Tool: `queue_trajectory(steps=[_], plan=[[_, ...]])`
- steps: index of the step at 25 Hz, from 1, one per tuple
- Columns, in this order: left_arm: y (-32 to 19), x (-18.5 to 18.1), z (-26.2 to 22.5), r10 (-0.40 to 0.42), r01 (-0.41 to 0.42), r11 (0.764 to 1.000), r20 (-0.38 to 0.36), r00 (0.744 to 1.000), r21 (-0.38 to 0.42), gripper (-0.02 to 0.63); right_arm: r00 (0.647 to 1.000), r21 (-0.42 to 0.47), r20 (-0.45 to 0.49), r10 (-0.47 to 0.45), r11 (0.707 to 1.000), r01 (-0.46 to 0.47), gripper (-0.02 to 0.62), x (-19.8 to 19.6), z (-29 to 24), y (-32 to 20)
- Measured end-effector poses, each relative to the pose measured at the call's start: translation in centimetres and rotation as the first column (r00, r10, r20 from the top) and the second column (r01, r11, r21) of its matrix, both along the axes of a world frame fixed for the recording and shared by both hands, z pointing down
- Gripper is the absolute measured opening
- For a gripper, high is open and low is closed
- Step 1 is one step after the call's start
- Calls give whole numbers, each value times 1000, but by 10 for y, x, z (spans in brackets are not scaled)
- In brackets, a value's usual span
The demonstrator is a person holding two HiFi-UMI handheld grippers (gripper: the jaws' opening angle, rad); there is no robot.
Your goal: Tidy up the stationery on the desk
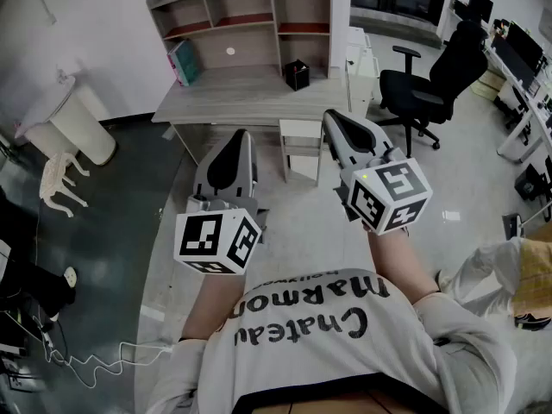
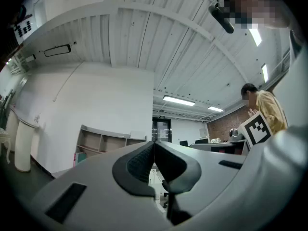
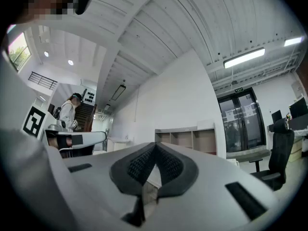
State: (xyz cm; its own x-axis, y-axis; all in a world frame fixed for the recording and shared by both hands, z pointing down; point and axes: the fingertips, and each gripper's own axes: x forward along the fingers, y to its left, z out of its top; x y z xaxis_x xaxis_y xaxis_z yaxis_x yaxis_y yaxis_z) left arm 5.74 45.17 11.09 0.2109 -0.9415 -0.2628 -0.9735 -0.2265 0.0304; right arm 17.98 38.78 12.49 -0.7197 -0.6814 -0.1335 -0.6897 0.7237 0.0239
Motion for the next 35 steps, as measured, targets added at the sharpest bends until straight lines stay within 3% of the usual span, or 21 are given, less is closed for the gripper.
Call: queue_trajectory(steps=[14, 22, 25, 29, 35], plan=[[-15, 11, 5, -3, 4, 1000, -7, 1000, 21, 17, 1000, -2, 4, -8, 1000, 8, 9, 12, 11, -18], [-36, 36, 11, 0, 3, 998, -41, 999, 57, 17, 993, 31, 28, -114, 993, 113, 11, 17, 13, -33], [-47, 41, 29, 1, 0, 999, -45, 999, 35, 17, 991, 44, -20, -133, 990, 133, 11, 14, 32, -42], [-76, 39, 51, 5, -7, 1000, -84, 996, -21, 17, 991, -7, -52, -120, 993, 119, 11, 18, 57, -67], [-133, 57, 65, 103, -105, 994, -86, 991, -15, 17, 996, -42, -55, -68, 997, 66, 11, 23, 75, -120]])
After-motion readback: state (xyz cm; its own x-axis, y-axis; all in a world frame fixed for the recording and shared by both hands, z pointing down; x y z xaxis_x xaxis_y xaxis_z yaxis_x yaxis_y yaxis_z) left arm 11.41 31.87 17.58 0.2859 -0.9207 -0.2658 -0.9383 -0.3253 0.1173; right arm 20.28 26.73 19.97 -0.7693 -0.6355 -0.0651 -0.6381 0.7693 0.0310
